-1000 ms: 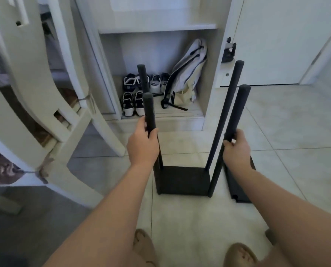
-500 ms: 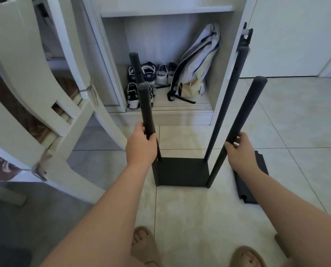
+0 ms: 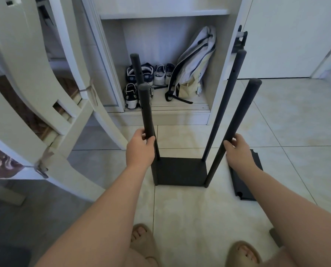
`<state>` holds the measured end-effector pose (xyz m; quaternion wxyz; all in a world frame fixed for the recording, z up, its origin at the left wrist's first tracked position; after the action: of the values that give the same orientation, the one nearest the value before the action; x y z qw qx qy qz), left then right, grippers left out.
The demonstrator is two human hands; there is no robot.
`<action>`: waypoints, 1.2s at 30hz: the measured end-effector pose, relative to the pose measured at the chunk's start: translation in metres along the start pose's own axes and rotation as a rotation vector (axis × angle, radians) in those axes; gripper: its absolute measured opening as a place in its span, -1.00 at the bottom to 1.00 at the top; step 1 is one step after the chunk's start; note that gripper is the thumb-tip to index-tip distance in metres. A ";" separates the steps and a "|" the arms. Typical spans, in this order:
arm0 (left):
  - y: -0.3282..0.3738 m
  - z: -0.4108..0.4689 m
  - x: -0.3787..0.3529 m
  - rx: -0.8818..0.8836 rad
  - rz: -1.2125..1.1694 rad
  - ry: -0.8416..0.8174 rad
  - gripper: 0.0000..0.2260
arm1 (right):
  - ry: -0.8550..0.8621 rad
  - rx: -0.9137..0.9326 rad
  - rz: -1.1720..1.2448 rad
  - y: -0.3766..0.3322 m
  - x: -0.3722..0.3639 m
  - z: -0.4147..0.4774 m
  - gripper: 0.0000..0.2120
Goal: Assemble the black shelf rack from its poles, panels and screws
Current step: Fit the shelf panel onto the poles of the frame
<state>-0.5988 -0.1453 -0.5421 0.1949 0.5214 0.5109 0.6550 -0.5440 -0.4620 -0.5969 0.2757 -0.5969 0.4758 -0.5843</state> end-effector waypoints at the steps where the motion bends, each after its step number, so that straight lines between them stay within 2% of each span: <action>1: -0.003 -0.001 -0.002 0.060 -0.026 -0.016 -0.62 | -0.015 -0.003 0.008 0.001 0.000 -0.002 -0.59; 4: -0.023 -0.014 -0.011 0.352 0.083 -0.163 -0.43 | -0.072 -0.020 -0.008 0.004 0.005 -0.008 -0.51; 7: -0.042 -0.033 -0.029 0.485 0.359 -0.477 -0.41 | -0.118 -0.031 -0.116 0.010 0.014 -0.015 -0.44; 11: -0.039 -0.043 -0.064 0.388 0.463 -0.721 -0.41 | -0.181 -0.008 -0.298 0.022 0.033 -0.023 -0.40; 15: -0.030 -0.057 -0.114 0.293 0.514 -0.877 -0.43 | -0.229 -0.007 -0.446 0.048 0.065 -0.024 -0.38; 20: -0.022 -0.084 -0.193 0.141 0.637 -1.065 -0.41 | -0.261 -0.094 -0.646 0.103 0.106 -0.010 -0.37; 23: -0.026 -0.092 -0.241 0.119 0.638 -1.114 -0.39 | -0.258 -0.158 -0.728 0.140 0.123 0.005 -0.38; 26: -0.038 -0.092 -0.294 0.188 0.552 -1.116 -0.41 | -0.240 -0.199 -0.776 0.173 0.132 0.032 -0.40; 29: -0.051 -0.081 -0.352 0.181 0.450 -1.006 -0.45 | -0.227 -0.251 -0.758 0.214 0.132 0.062 -0.42; 36: -0.111 -0.059 -0.482 0.316 0.413 -0.878 -0.27 | -0.229 -0.343 -0.710 0.305 0.114 0.145 -0.43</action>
<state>-0.4988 -0.5077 -0.8685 0.1765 0.8606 0.3599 0.3141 -0.4957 -0.7166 -0.8416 0.0044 -0.8226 0.2970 -0.4849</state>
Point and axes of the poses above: each hand's wrist, its own z-axis towards the middle knuckle, its own x-axis out of the back of the hand, y = z × x, the point moved 6 cm from there along z, towards the middle knuckle
